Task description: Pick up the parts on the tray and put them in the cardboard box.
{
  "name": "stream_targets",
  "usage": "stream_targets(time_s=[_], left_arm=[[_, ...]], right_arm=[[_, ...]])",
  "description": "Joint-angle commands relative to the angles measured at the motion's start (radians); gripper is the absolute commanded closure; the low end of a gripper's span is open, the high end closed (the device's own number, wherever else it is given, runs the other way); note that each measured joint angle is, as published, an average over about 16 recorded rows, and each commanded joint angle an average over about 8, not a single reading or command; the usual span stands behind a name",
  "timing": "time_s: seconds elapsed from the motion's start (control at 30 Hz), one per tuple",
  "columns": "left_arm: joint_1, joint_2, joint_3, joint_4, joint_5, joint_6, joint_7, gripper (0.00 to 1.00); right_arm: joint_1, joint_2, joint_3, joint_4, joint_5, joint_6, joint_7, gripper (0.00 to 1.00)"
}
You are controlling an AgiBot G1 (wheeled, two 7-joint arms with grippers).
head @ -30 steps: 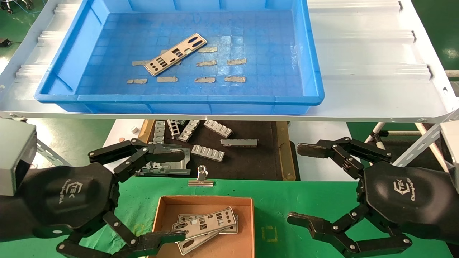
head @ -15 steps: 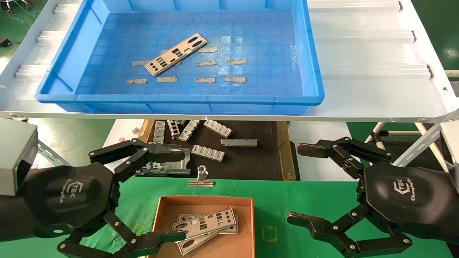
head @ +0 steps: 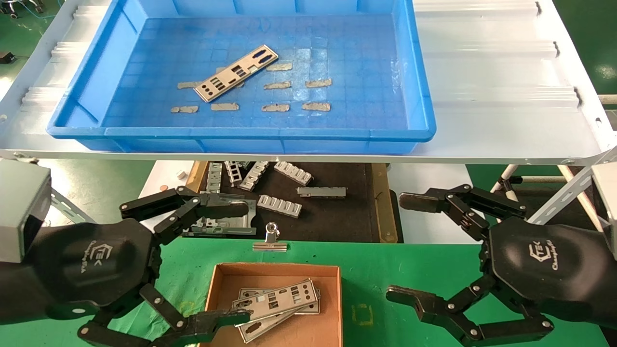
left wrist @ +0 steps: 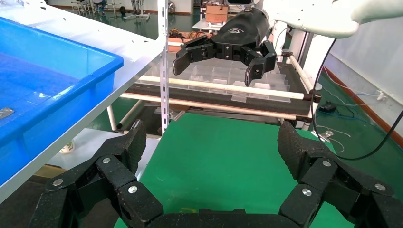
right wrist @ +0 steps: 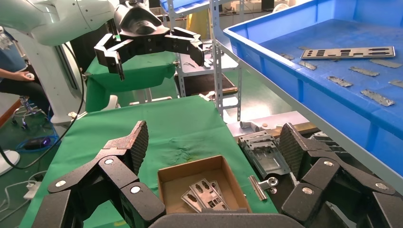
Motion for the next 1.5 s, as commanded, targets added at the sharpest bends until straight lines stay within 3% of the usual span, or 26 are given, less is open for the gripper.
stream_targets(time_s=[0.03, 1.5], left_arm=[[0.0, 0.0, 0.0, 0.0, 0.0, 0.0, 0.0, 0.0], [0.0, 0.0, 0.0, 0.0, 0.0, 0.0, 0.0, 0.0]], right_arm=[[0.0, 0.0, 0.0, 0.0, 0.0, 0.0, 0.0, 0.0], [0.0, 0.0, 0.0, 0.0, 0.0, 0.0, 0.0, 0.0]])
